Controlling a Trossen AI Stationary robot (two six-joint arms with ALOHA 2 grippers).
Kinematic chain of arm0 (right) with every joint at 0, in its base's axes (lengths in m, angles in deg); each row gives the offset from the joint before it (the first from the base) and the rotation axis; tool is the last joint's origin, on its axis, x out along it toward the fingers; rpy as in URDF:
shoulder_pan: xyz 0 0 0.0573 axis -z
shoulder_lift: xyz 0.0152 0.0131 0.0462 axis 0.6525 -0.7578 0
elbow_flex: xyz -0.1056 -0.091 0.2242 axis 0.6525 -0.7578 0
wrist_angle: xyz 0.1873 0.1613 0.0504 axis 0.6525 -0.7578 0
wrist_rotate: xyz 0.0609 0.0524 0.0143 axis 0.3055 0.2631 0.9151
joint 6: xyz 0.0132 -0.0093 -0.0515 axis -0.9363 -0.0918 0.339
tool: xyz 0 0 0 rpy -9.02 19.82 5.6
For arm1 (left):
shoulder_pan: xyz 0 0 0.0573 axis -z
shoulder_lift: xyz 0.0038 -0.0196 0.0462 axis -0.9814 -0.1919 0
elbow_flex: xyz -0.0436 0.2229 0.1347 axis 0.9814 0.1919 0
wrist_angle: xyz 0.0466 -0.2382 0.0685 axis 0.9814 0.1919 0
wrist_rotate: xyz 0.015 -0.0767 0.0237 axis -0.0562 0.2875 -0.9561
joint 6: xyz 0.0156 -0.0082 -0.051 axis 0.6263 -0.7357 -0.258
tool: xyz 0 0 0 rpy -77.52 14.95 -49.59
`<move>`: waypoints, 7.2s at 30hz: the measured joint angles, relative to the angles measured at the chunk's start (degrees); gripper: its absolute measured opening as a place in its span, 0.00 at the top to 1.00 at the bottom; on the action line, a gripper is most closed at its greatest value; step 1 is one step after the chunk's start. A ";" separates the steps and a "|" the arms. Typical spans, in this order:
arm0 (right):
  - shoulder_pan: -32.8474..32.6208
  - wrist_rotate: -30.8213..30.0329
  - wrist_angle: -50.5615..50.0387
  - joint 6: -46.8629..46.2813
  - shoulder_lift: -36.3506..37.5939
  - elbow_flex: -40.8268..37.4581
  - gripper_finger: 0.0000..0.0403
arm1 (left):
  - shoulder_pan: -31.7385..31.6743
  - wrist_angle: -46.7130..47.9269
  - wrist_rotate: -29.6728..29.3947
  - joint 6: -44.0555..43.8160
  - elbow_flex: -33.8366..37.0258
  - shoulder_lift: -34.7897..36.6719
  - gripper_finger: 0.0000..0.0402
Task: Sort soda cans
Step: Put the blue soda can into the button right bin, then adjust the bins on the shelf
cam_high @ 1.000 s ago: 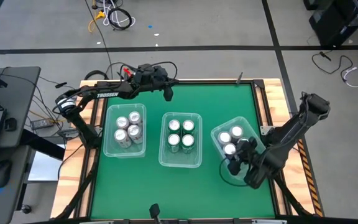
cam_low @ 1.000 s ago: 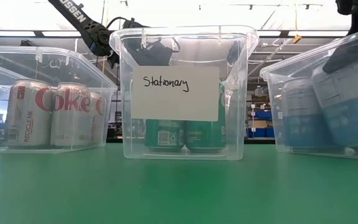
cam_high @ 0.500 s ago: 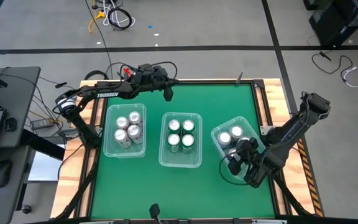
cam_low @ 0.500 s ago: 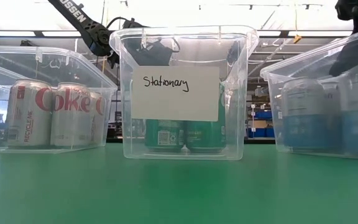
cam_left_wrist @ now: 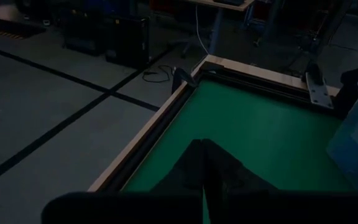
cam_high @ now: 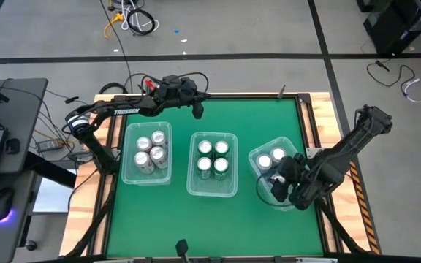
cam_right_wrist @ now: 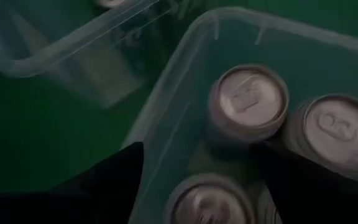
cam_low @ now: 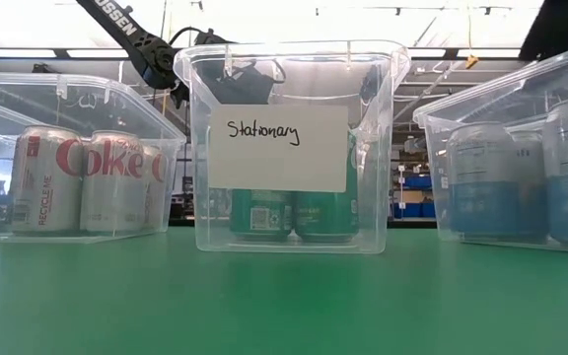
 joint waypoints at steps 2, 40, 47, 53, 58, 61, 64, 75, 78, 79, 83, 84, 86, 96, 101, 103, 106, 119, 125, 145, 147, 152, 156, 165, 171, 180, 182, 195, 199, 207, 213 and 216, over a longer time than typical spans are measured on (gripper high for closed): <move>1.70 5.80 -2.25 1.17 0.41 3.19 0.29 | -0.02 0.04 0.00 0.01 0.00 0.00 1.00; 12.15 30.34 8.29 21.15 0.42 -6.23 0.99 | -0.13 10.65 3.52 4.92 -1.49 6.76 1.00; 13.96 29.05 8.13 25.71 0.43 -1.63 0.99 | -0.82 25.05 2.80 6.59 -8.24 5.88 1.00; 13.91 33.09 8.66 25.84 0.44 -1.23 0.99 | -1.27 28.12 2.41 7.24 -10.27 5.95 1.00; 11.90 35.25 8.94 24.72 0.42 -2.56 1.00 | -0.88 30.83 2.25 9.22 -10.27 5.93 1.00; 11.28 36.17 9.75 23.50 0.42 -4.15 1.00 | -0.60 30.81 2.29 9.53 -10.27 5.93 1.00; 11.07 36.40 11.66 23.38 0.42 -6.67 1.00 | -0.15 31.71 2.28 9.99 -10.27 5.92 1.00; 14.18 30.06 13.79 29.59 0.40 -9.00 0.99 | 3.83 33.32 2.33 15.59 -10.23 9.06 1.00; 14.76 29.84 13.77 31.85 0.40 -7.82 0.99 | 6.20 34.01 2.54 15.75 -10.23 11.39 1.00; 14.98 29.58 13.78 32.59 0.40 -7.08 0.99 | 7.05 34.70 2.55 15.87 -10.23 12.13 1.00; 15.77 28.42 12.96 35.79 0.40 -3.57 0.99 | 10.59 37.13 2.56 17.44 -10.25 14.88 1.00; 15.91 28.40 12.31 36.49 0.40 -2.41 0.98 | 11.52 38.14 2.60 18.08 -10.25 15.31 1.00; 16.06 28.22 10.40 36.89 0.40 0.19 0.98 | 13.95 40.16 2.89 19.47 -10.23 15.82 1.00; 10.51 33.39 1.60 36.12 0.48 13.70 0.99 | 30.20 44.15 3.10 20.02 -10.23 16.31 1.00; 5.56 37.71 1.36 29.16 0.46 10.77 1.00 | 37.31 44.81 -0.15 15.46 -10.23 16.14 1.00; 3.36 39.08 2.17 27.10 0.42 8.45 1.00 | 39.61 45.54 -2.49 13.36 -10.23 15.68 1.00; 0.75 39.35 4.86 24.88 0.42 5.33 1.00 | 42.66 46.21 -5.86 10.35 -10.23 14.36 1.00; 2.94 38.44 16.97 29.55 0.59 -2.38 1.00 | 47.19 44.37 -10.20 3.15 -10.21 5.58 1.00; 8.96 34.97 19.17 38.25 0.43 -2.65 1.00 | 47.12 42.19 -11.39 3.45 -10.21 4.23 1.00; 9.86 26.41 -14.52 31.43 0.80 10.22 1.00 | 46.62 68.16 -23.05 -10.38 -15.89 11.34 1.00; 9.25 27.09 -21.03 26.54 0.74 10.16 1.00 | 46.09 71.40 -23.63 -12.34 -15.89 11.41 1.00; 8.17 30.32 -25.49 22.47 1.15 7.71 1.00 | 45.45 72.71 -23.69 -15.50 -12.11 11.34 1.00; 8.12 30.80 -25.34 22.81 1.49 5.66 1.00 | 44.62 68.86 -23.69 -16.37 -8.10 11.30 1.00; 9.49 29.81 -23.34 26.14 1.71 4.19 1.00 | 42.32 57.62 -21.02 -15.34 -3.25 11.26 1.00; 10.00 28.26 -21.79 27.47 1.71 4.06 1.00 | 40.31 49.53 -19.91 -14.47 -0.93 11.28 1.00; 10.42 23.15 -18.22 31.32 1.58 3.95 1.00 | 37.97 46.86 -19.58 -12.93 0.65 11.28 1.00; 10.48 22.38 -18.46 31.67 1.54 3.95 1.00 | 37.68 50.64 -20.31 -12.58 -0.48 12.07 1.00; 10.63 18.12 -17.50 32.07 3.10 3.68 1.00 | 34.69 95.09 -28.17 -36.46 -10.48 25.03 1.00; 10.65 18.76 -16.61 32.57 3.15 3.69 1.00 | 33.41 101.44 -27.65 -40.08 -10.18 27.44 1.00; 10.65 18.75 -14.45 33.39 3.22 3.78 1.00 | 31.41 92.11 -25.21 -35.68 -9.24 24.76 1.00; 10.63 18.77 -14.19 33.41 3.26 3.82 1.00 | 29.84 88.64 -22.43 -31.18 -9.18 19.77 1.00; 10.63 18.77 -14.28 33.67 3.26 3.84 1.00 | 29.42 86.41 -22.01 -29.47 -9.18 17.95 1.00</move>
